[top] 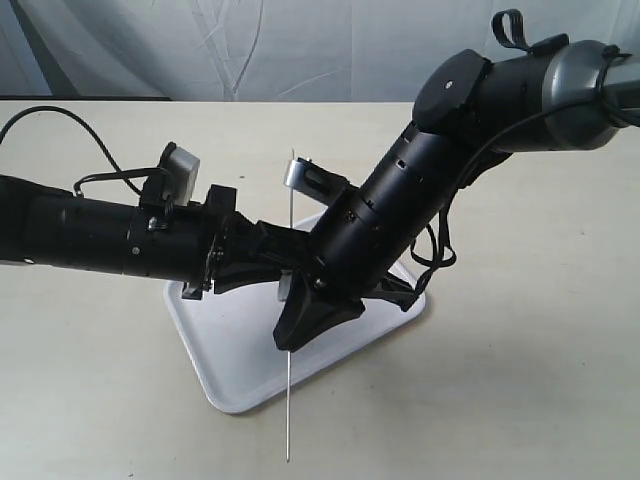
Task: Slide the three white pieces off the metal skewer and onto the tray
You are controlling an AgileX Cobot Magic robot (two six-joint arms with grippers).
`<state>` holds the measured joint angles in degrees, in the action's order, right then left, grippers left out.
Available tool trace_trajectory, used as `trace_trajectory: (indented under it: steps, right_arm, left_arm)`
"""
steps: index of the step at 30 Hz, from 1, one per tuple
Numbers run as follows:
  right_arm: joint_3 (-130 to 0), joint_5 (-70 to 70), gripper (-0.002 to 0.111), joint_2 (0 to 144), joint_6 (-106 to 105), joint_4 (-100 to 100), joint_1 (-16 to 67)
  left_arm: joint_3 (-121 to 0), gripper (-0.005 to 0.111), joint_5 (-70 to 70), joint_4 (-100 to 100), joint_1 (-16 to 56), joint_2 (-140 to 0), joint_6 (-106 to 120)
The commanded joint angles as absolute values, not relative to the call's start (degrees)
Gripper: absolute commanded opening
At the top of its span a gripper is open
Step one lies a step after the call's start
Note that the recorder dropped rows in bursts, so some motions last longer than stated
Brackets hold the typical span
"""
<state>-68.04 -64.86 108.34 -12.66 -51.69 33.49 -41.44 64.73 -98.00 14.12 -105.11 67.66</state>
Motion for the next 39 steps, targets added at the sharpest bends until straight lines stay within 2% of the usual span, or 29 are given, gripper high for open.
trace_trajectory:
  steps: [1, 14, 23, 31, 39]
  right_arm:
    - [-68.36, -66.17, -0.001, 108.36, -13.4, -51.45, 33.17]
    - [-68.36, -69.96, -0.001, 108.18, -10.91, -49.41, 36.52]
    - [-68.26, -69.96, -0.001, 106.65, 0.0, -37.58, 40.93]
    - [-68.12, -69.96, -0.001, 103.53, 4.2, -34.61, 43.87]
    - [-58.82, -69.96, -0.001, 100.81, 7.68, -30.47, 45.77]
  left_arm:
    - [-41.57, 0.018, 64.88, -98.69, 14.39, -104.96, 68.09]
    - [-41.57, 0.018, 57.57, -99.95, 14.39, -104.96, 68.09]
    - [-41.57, 0.018, 53.15, -99.95, 14.17, -104.96, 68.09]
    - [-41.71, 0.018, 48.79, -99.95, 10.47, -104.96, 68.09]
    - [-41.96, 0.018, 48.9, -99.95, 8.16, -104.96, 67.92]
